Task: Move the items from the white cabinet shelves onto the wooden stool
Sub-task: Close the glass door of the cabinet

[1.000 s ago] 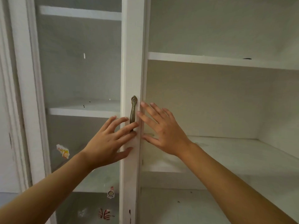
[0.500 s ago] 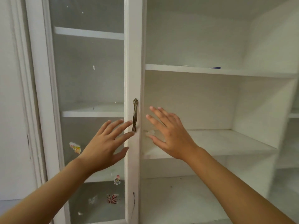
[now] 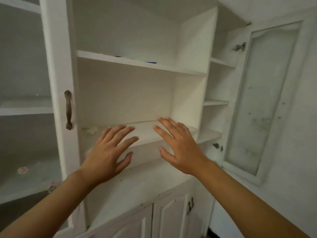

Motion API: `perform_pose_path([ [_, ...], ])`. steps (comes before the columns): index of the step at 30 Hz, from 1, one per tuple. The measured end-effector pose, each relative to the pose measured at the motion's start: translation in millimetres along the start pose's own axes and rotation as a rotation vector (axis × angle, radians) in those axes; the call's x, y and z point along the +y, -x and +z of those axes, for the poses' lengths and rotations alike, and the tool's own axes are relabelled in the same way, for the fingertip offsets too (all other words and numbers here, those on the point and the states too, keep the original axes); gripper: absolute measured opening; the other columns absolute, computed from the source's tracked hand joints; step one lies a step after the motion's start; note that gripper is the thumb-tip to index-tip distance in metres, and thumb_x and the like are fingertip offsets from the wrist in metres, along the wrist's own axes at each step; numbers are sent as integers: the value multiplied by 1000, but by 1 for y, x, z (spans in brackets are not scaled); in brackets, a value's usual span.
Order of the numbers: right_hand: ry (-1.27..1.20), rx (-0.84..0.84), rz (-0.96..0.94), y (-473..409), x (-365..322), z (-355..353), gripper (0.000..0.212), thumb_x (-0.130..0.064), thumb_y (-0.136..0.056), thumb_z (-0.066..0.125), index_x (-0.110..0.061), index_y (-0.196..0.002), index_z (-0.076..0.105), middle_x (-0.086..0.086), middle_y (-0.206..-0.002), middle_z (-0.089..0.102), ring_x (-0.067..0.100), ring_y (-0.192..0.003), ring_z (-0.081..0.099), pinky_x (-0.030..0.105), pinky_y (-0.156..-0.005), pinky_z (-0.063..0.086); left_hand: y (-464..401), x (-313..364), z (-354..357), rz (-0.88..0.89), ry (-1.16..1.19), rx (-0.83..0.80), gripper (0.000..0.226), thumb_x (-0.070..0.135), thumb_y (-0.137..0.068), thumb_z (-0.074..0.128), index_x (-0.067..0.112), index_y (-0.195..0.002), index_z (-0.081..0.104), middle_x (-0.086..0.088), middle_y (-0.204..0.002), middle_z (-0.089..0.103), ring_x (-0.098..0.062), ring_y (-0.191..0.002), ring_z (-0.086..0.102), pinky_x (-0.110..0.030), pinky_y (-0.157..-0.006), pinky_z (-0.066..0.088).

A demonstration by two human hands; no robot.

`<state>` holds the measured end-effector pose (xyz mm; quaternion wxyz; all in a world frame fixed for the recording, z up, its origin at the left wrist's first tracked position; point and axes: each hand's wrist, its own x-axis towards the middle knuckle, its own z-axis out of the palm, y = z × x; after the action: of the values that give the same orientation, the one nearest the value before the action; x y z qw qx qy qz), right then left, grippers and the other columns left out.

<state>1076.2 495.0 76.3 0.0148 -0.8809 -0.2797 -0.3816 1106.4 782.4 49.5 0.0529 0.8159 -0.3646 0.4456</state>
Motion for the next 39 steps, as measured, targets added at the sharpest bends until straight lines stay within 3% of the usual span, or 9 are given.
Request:
perform_pose_path([
  [6, 123, -4, 153, 58, 51, -64, 62, -43, -107, 48, -24, -164, 33, -3, -176, 15, 17, -163, 9, 50, -129, 17, -62, 69, 25, 66, 134, 63, 47, 43, -102, 50, 22, -142, 61, -6, -159, 48, -31, -147, 42, -58, -118, 37],
  [18, 247, -51, 360, 141, 177, -153, 58, -50, -104, 41, -26, -157, 44, -4, -167, 36, 15, -151, 34, 44, -124, 27, -199, 202, 93, 45, 380, 132, 49, 45, -99, 50, 24, -143, 59, 0, -153, 52, -26, -141, 47, -50, -115, 40],
  [33, 294, -130, 494, 268, 354, -198, 56, -48, -105, 45, -26, -157, 45, -4, -165, 40, 15, -151, 36, 41, -123, 27, -322, 367, 208, 50, 514, 63, 52, 47, -99, 45, 24, -143, 59, 0, -151, 55, -22, -139, 47, -46, -114, 39],
  [39, 270, -159, 566, 293, 408, -194, 58, -52, -105, 39, -29, -158, 42, -7, -167, 37, 12, -152, 33, 39, -125, 26, -358, 398, 257, 70, 559, -15, 54, 53, -99, 41, 29, -146, 55, 5, -152, 53, -20, -141, 47, -50, -117, 40],
])
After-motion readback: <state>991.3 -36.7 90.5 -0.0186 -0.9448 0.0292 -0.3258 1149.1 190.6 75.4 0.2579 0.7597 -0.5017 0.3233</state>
